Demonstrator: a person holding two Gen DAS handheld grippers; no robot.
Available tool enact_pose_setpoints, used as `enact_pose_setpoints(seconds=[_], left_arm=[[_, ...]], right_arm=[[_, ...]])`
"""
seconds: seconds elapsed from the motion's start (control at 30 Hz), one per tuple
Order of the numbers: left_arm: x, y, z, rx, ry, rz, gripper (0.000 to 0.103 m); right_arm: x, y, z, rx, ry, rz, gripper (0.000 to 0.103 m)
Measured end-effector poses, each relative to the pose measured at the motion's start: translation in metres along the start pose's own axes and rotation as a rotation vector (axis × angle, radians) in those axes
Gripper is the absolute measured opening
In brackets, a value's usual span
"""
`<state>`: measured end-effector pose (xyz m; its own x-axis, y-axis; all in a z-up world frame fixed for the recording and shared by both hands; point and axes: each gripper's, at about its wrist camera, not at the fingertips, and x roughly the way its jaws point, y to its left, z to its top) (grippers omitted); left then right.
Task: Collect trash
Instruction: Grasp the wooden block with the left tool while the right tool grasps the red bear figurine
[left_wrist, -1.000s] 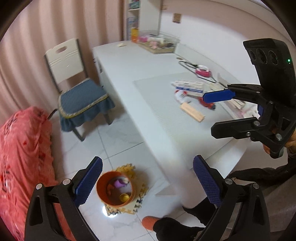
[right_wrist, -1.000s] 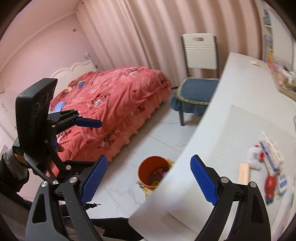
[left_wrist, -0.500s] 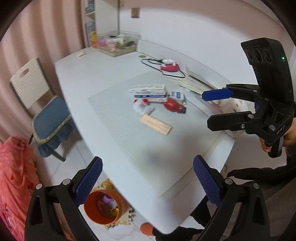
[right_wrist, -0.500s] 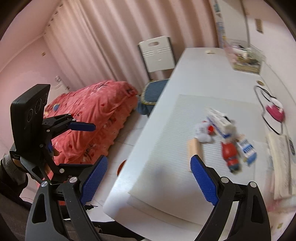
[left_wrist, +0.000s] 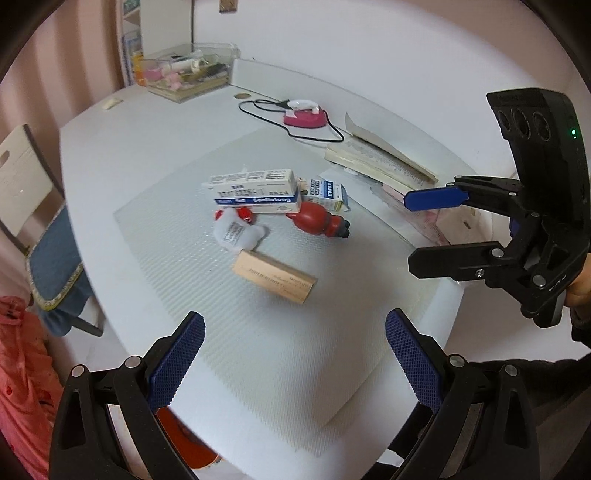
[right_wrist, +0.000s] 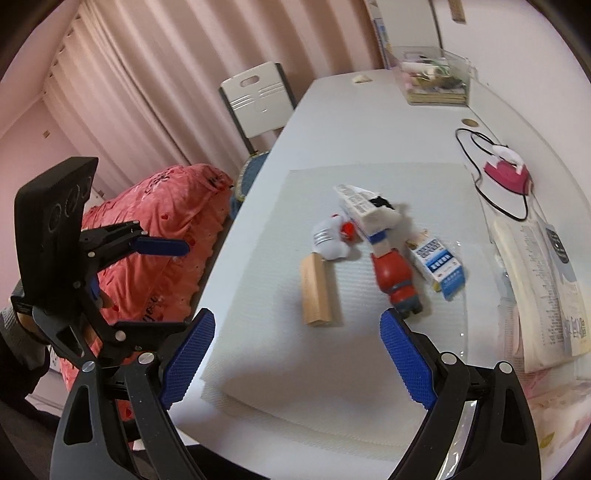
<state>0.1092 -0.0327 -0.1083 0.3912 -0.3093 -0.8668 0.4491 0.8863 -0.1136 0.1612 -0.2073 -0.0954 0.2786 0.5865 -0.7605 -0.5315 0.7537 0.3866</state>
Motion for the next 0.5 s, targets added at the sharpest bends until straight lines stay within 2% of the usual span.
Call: enact_pose_setpoints(seconds=[0.23,0.33,0.5], left_arm=[[0.036,0.011,0.016,-0.017,0.036,-0.022,0.097],[0.052,0.016,0.018,-0.052,0.048,-0.031,0.097],[0.08,0.02,0.016,-0.123,0.067,-0.014,0.097]], right_arm=[[0.022,-0.029,0.007,0.013,0.007,-0.026,0.089],[0.041,-0.045,0.01,0.045,0.018,-0.016,0.08],[0.066,-0.061,0.013,0.056,0.041,-0.015,0.075]])
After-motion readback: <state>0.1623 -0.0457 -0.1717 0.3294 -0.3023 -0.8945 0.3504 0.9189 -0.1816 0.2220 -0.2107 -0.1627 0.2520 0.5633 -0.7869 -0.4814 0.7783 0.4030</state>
